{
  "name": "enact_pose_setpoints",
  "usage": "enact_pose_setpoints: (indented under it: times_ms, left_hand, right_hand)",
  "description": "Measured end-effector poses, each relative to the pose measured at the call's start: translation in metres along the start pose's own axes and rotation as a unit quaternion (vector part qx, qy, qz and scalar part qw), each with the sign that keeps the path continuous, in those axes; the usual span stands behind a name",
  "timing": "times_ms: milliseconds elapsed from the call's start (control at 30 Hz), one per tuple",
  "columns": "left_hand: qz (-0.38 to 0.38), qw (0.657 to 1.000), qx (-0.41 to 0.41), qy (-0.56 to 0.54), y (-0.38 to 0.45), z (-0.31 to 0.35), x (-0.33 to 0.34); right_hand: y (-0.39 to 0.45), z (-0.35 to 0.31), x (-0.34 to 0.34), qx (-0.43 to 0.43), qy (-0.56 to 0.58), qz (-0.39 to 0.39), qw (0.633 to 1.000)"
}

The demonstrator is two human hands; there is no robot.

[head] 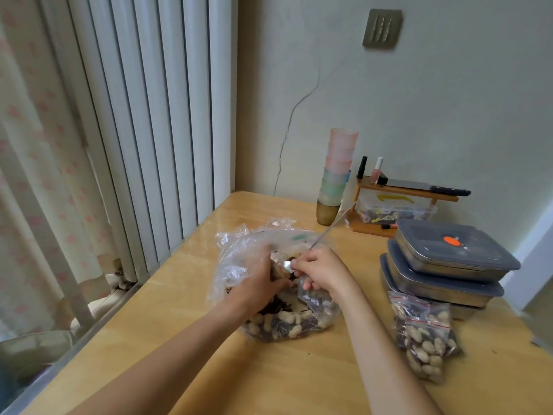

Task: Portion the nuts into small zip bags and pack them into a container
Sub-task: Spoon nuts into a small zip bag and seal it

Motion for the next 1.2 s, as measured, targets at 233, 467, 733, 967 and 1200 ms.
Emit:
enact_pose_setpoints:
  times_ms: [233, 467, 733, 967, 1200]
  left_hand:
    - [0.003, 0.999, 0.0, 0.048, 0.002, -0.002, 0.006]
    - [-0.005, 0.999, 0.015, 0.043, 0.004, 0.003, 0.004]
    - [-0.04, 0.997, -0.045, -0.045, -0.002, 0.001, 0.009]
    - [-0.036, 0.995, -0.078, 0.04, 0.01, -0.046, 0.017]
    - [-0.056, 0.997, -0.048, -0.021, 0.0, -0.003, 0.01]
  right_hand:
    - [0.005, 0.01, 0.002, 0.039, 0.021, 0.008, 0.999]
    - [0.0, 0.005, 0.013, -0.019, 0.006, -0.088, 0.996]
    - [-0.001, 0.007, 0.019, -0.003, 0.02, -0.115, 0.993]
    - [0.0, 0.002, 0.011, -0.031, -0.091, 0.034, 0.995]
    - [-0.008, -0.011, 0.017, -0.08, -0.032, -0.066, 0.994]
Point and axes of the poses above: each hand's wrist, its own y-axis towards the middle knuckle, its own x-axis out of the palm, z = x × y, the point moved 4 cm from there along y, towards the middle knuckle, and after that the axes turned 10 degrees about z, right-handed, at the moved point
